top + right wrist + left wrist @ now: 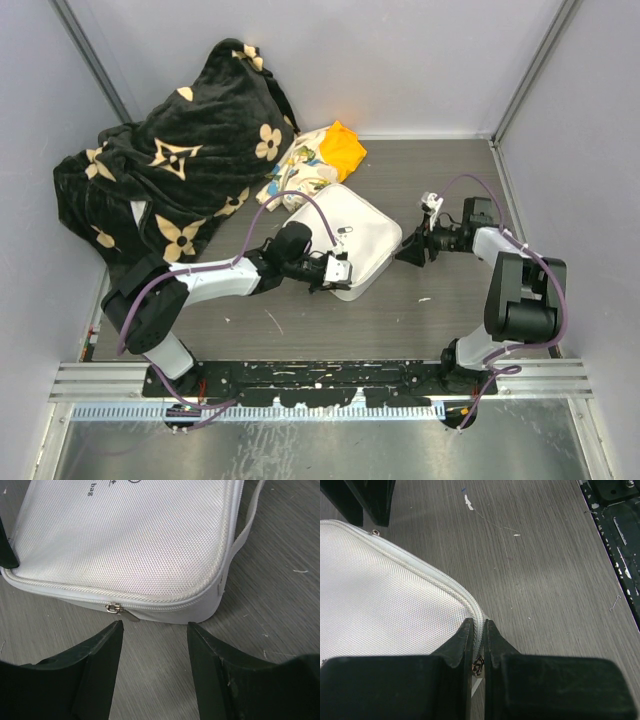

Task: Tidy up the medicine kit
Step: Zip the medicine box at the center of the board.

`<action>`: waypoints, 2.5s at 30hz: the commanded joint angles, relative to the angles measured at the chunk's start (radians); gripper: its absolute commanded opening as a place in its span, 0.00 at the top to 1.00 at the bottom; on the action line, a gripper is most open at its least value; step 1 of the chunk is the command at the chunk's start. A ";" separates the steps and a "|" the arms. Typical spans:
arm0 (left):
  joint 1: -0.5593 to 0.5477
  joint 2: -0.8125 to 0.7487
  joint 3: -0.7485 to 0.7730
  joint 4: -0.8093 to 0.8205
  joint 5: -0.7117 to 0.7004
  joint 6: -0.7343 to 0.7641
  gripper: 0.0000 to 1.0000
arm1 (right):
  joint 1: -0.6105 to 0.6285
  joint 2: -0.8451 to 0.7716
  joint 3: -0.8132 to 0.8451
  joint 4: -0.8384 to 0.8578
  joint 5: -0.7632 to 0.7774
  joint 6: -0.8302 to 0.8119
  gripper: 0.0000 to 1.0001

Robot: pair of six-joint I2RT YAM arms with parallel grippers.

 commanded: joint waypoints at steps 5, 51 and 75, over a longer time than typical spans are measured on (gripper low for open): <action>-0.001 -0.009 -0.005 -0.117 0.038 -0.002 1.00 | 0.054 0.044 -0.016 0.072 -0.020 0.024 0.41; -0.002 -0.004 -0.014 -0.109 0.046 0.009 1.00 | 0.070 0.121 0.114 -0.221 -0.160 -0.185 0.48; -0.002 0.006 -0.010 -0.111 0.055 0.009 1.00 | 0.074 0.088 0.056 -0.014 -0.139 0.015 0.70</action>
